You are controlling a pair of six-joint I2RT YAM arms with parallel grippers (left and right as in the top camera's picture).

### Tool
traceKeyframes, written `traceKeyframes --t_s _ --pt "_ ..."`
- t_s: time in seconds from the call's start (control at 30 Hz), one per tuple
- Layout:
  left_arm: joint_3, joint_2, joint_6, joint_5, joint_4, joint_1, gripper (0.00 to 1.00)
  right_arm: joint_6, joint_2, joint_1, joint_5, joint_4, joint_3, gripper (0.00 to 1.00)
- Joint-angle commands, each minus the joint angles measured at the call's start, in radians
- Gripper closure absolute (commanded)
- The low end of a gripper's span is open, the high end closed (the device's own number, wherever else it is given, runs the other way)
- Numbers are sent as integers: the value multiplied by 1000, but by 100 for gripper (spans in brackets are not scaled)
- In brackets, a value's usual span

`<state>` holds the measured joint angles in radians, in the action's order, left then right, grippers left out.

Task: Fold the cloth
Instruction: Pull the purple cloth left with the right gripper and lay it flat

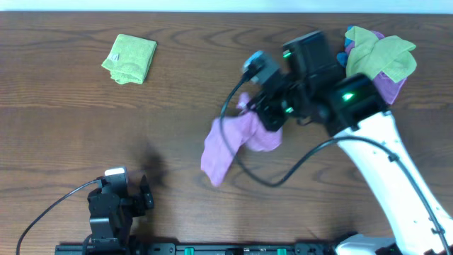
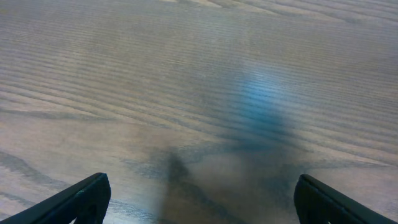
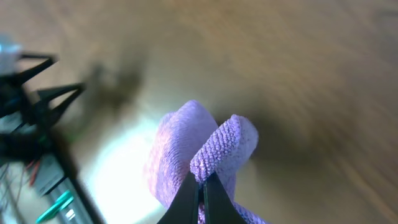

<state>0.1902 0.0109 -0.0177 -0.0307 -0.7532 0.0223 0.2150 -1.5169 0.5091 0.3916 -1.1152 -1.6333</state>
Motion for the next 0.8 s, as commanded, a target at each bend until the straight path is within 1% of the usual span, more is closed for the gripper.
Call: traceKeyframes --t_s 0.0,0.1,0.17,0.3,0.43,0.6,0.7,0.77 --pt "-22 -6 18 -10 -16 -5 4 -5 38 91 32 -9 -14 99" --pt "-22 -6 19 -10 -16 -5 5 -11 65 154 26 -19 -14 99" --pt "-22 -6 18 -10 -17 -5 5 -40 90 181 -3 -27 -14 99" --pt "-22 -6 19 -10 -17 -5 5 -65 138 190 -63 -50 -14 99" --pt "-22 -6 18 -10 -16 -5 5 -64 144 190 -128 -53 -14 99" --pt "-22 -6 18 -10 -16 -5 5 -37 68 181 -232 -19 -14 99" --pt "-22 -6 18 -10 -16 -5 4 5 -30 145 -277 29 -14 99" --pt "-22 -6 19 -10 -16 -5 5 32 -116 107 -337 102 -14 99"
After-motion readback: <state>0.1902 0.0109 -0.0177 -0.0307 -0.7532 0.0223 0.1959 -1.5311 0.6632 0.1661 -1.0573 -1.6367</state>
